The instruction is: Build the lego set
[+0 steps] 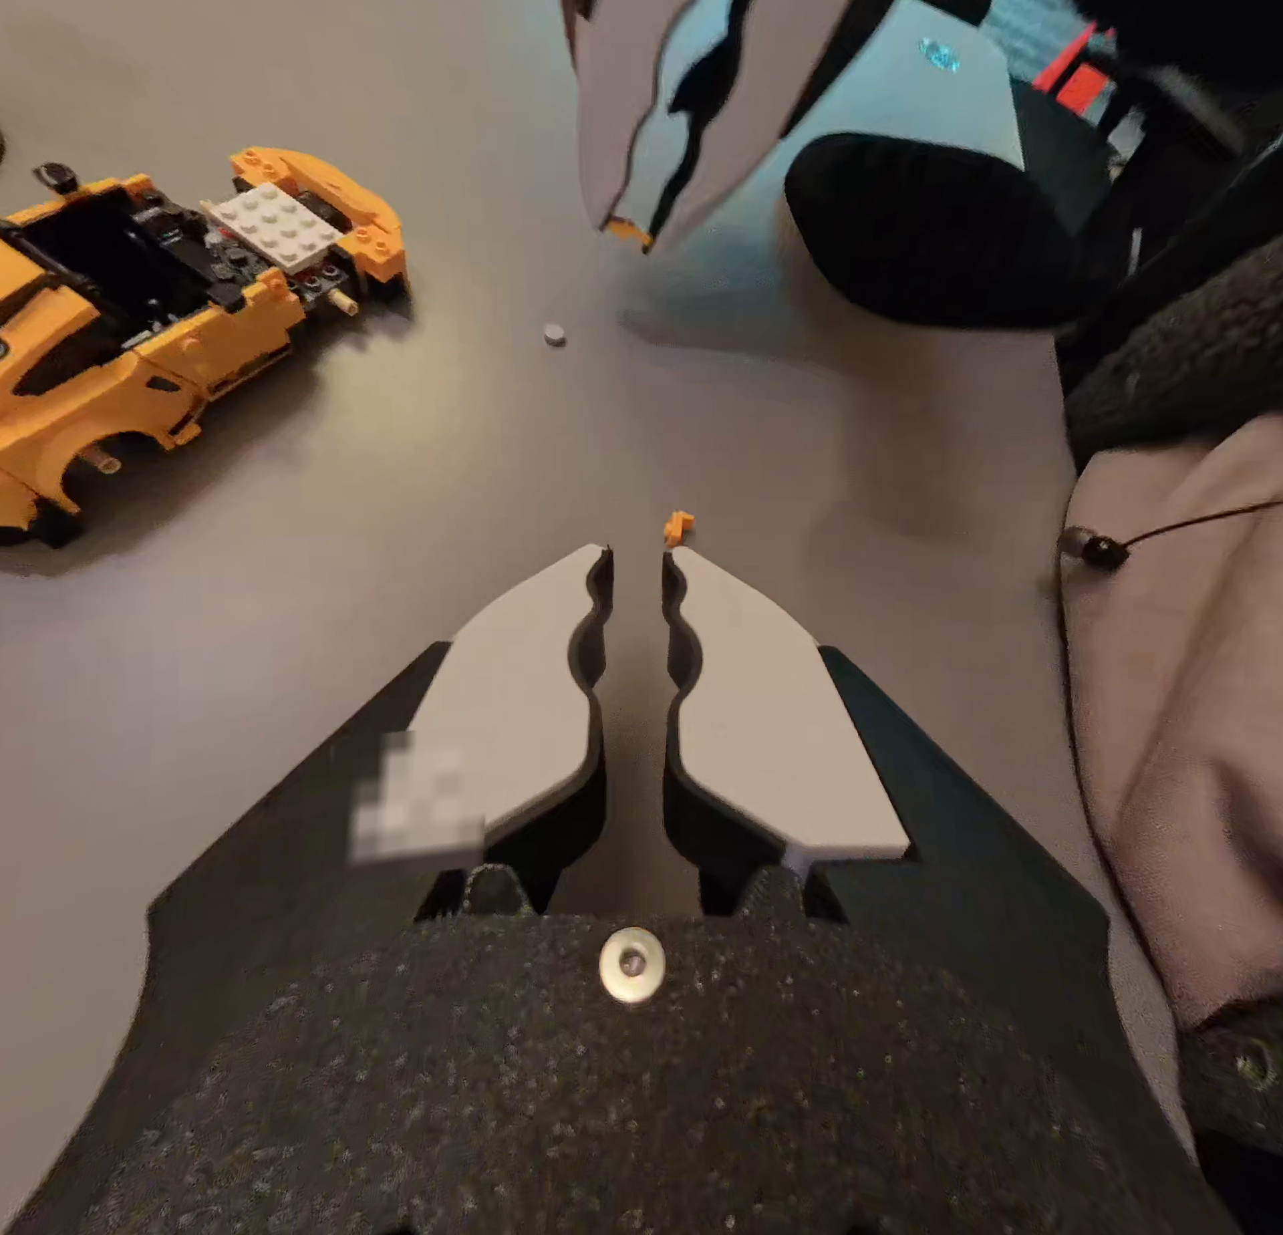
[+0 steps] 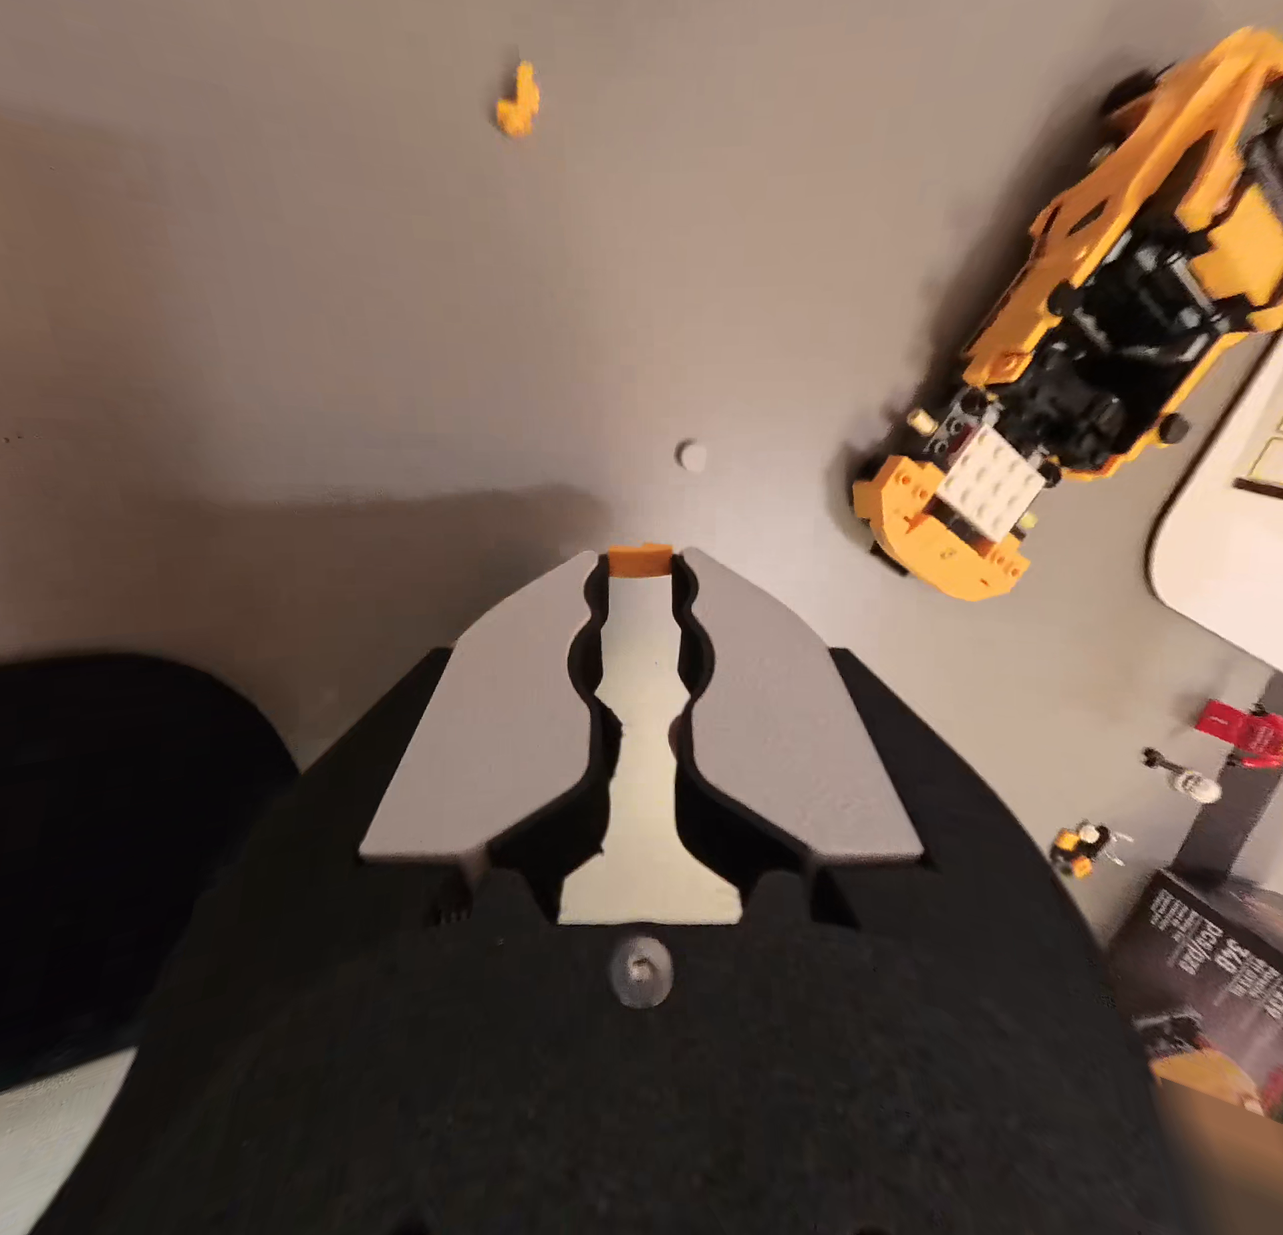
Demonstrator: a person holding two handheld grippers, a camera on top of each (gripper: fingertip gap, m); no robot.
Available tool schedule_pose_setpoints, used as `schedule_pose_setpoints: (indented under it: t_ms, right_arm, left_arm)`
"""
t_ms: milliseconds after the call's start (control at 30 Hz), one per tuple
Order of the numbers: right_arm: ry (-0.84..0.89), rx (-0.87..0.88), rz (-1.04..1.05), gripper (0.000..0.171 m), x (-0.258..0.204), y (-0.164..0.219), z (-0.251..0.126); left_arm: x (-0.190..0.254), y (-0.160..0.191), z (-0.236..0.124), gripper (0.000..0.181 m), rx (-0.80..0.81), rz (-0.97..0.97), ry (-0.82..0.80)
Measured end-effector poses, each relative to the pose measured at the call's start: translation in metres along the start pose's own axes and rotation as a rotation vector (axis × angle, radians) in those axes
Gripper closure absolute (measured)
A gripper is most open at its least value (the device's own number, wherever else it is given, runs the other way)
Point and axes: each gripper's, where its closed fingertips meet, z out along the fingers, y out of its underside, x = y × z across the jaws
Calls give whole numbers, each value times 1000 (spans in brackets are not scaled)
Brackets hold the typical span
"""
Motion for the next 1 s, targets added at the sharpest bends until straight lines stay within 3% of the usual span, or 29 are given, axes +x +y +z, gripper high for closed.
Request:
schedule_pose_setpoints:
  t_ms: [233,700,800,1000]
  right_arm:
    - [-105,-107,-6,154,-4,8,14]
    - [-100,-122,29,143,-9,6,21]
    - [-47,-11,80,136,-1,-10,2]
    - [164,419,229,137,12,-63,-47]
  left_arm:
    - [1,7,6,168,-21,15,-3]
    - [1,12,8,168,-58,82,-34]
    - [-2,12,4,166,-63,101,-55]
    - [-2,21,-8,164,-121,151,-53]
